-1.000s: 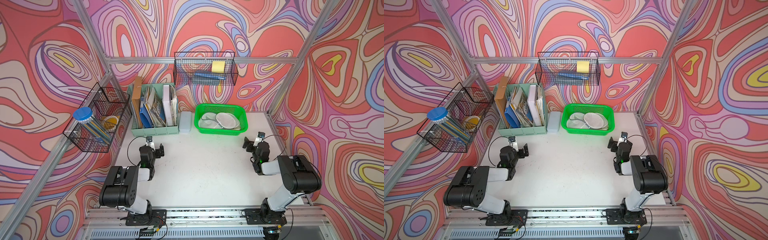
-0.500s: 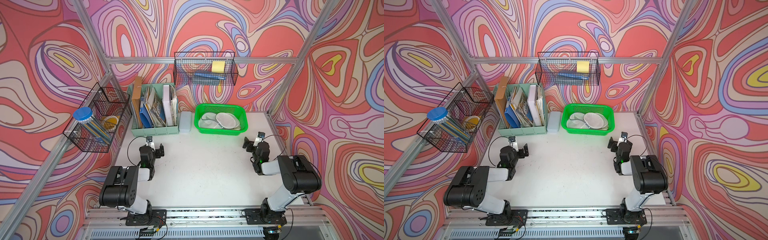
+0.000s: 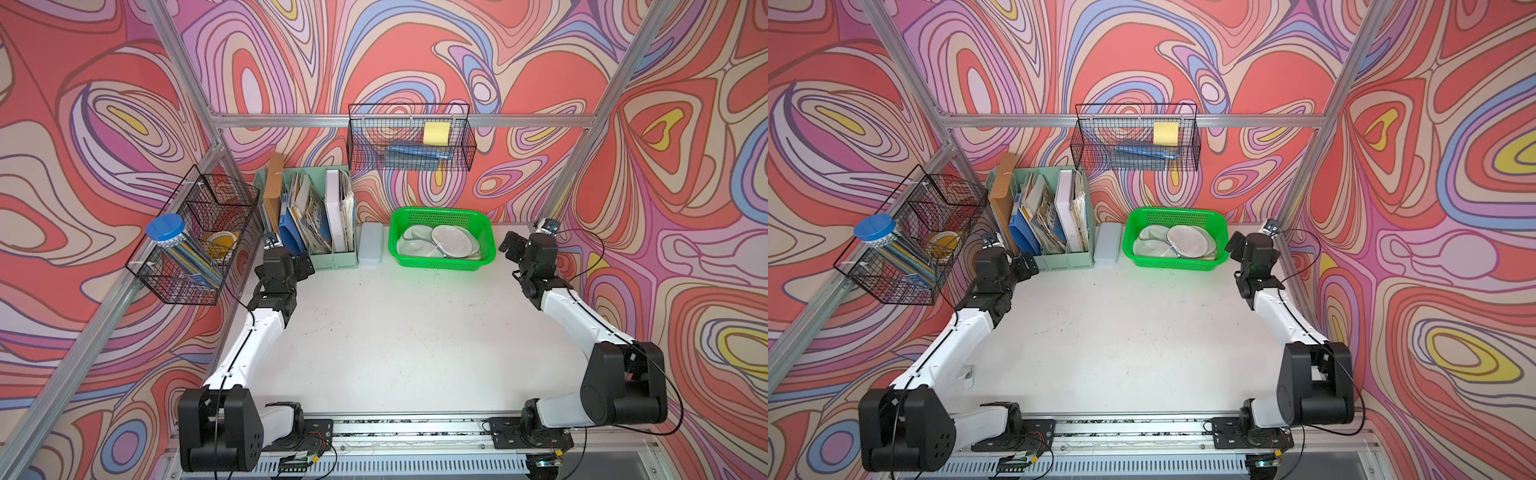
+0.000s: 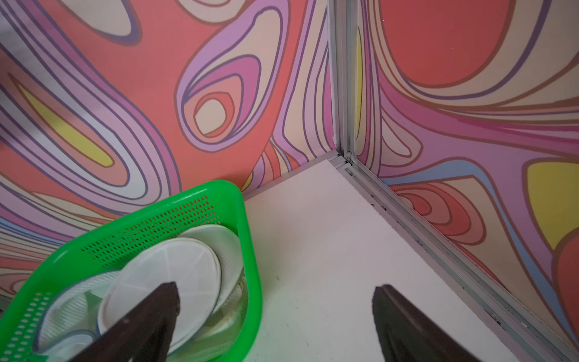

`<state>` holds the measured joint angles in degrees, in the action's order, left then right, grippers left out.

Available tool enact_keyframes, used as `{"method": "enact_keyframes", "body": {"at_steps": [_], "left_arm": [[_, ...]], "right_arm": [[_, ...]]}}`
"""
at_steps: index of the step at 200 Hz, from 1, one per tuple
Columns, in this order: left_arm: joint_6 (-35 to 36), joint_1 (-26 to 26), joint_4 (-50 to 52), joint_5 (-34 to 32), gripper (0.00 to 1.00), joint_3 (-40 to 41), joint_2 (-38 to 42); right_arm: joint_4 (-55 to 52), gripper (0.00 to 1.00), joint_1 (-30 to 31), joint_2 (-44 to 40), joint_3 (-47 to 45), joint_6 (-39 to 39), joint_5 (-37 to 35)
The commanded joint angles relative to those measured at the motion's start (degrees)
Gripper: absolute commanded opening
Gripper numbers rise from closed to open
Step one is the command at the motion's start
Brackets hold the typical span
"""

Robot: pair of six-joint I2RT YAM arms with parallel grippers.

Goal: Turn the laundry bag inside out
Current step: Pick up the laundry bag and place it in the bin.

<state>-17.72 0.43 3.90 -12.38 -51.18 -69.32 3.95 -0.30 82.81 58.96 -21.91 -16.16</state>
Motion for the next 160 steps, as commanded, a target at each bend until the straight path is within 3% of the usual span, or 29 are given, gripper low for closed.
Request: {"method": "enact_keyframes", "body": {"at_steps": [1,24,49,57,100,132,160], "left_arm": [[-5.1,0.1,13.1,4.5,0.99,0.5,2.3],[-6.1,0.0,14.9,10.1,0.99,0.2,3.0],[-7.8,-0.2,16.0,15.6,0.98,-0.1,1.6],[-8.0,-0.6,16.1,16.7,0.98,-0.3,1.2],[-7.7,-3.4,16.3,18.3,0.98,-1.4,-1.0],[-6.3,-5.8,17.4,17.7,0.98,-3.3,-2.0],[-6.5,-7.2,17.6,18.3,0.98,-4.5,-2.8]], "right_arm": [[-14.1,0.98,0.3,1.1,-0.2,-5.6,4.2],[-10.8,0.98,0.3,2.9,0.8,-4.0,11.0],[-17.8,0.98,0.3,11.6,10.4,-3.0,11.3],[-19.6,0.93,0.4,14.6,13.4,-2.6,11.5],[-24.3,0.78,0.7,28.1,25.9,0.8,10.5],[-26.7,0.76,2.6,32.5,32.2,3.1,10.4],[-27.4,0.78,7.8,33.8,36.0,5.3,3.2]]}}
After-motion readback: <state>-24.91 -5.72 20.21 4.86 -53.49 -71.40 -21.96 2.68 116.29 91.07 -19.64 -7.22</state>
